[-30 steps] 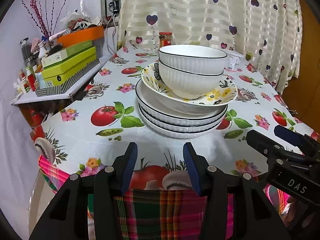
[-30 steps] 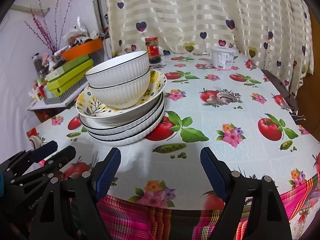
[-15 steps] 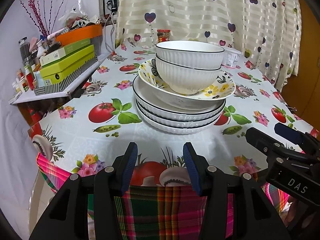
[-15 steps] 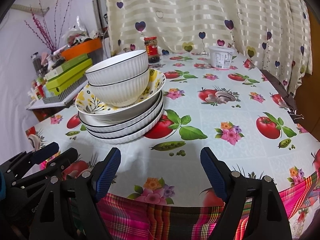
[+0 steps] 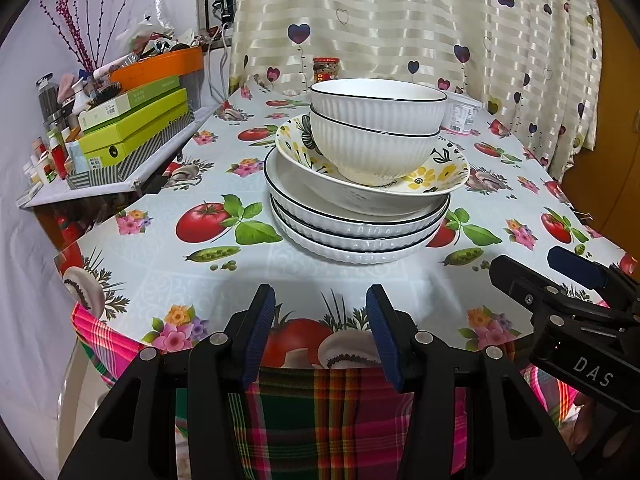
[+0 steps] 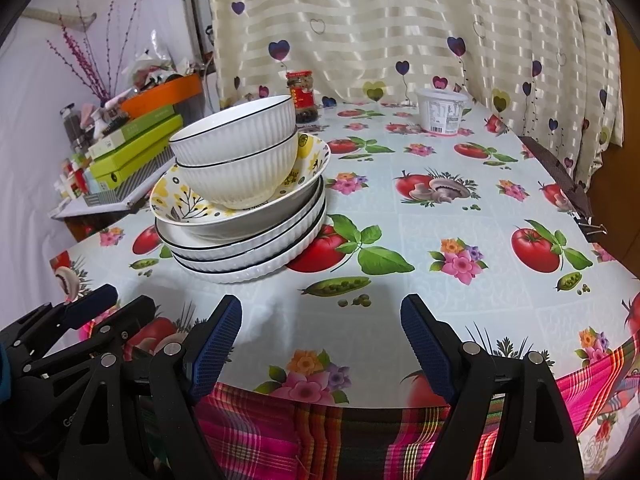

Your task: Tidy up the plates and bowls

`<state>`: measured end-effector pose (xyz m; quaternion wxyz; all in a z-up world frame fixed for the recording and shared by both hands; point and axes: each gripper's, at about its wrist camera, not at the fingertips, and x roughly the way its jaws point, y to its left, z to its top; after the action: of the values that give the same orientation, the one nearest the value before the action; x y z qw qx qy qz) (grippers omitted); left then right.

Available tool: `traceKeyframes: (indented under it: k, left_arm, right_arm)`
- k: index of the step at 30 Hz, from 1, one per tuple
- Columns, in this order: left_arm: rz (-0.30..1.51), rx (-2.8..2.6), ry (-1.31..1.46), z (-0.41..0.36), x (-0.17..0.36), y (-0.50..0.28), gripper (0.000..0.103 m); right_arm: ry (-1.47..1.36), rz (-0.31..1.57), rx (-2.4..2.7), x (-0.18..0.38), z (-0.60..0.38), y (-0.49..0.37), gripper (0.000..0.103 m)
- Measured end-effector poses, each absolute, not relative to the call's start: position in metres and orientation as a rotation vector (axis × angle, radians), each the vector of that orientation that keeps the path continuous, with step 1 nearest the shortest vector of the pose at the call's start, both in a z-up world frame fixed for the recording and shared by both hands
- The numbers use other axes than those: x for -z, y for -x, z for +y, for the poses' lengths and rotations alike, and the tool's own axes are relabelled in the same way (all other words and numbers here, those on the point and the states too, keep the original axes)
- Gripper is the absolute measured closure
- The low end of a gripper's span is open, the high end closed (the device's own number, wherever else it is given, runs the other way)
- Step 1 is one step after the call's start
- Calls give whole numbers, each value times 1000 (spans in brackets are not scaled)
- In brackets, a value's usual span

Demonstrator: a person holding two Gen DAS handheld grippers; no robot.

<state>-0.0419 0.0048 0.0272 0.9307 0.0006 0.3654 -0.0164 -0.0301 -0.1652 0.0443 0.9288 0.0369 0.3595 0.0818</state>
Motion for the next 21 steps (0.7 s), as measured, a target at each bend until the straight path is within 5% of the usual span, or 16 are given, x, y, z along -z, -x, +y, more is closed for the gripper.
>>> traceKeyframes:
  k: [21]
  left_arm:
    - [745, 34, -2, 4, -27, 45, 54]
  right_arm:
    - [-71, 736, -170, -44, -163, 31, 20]
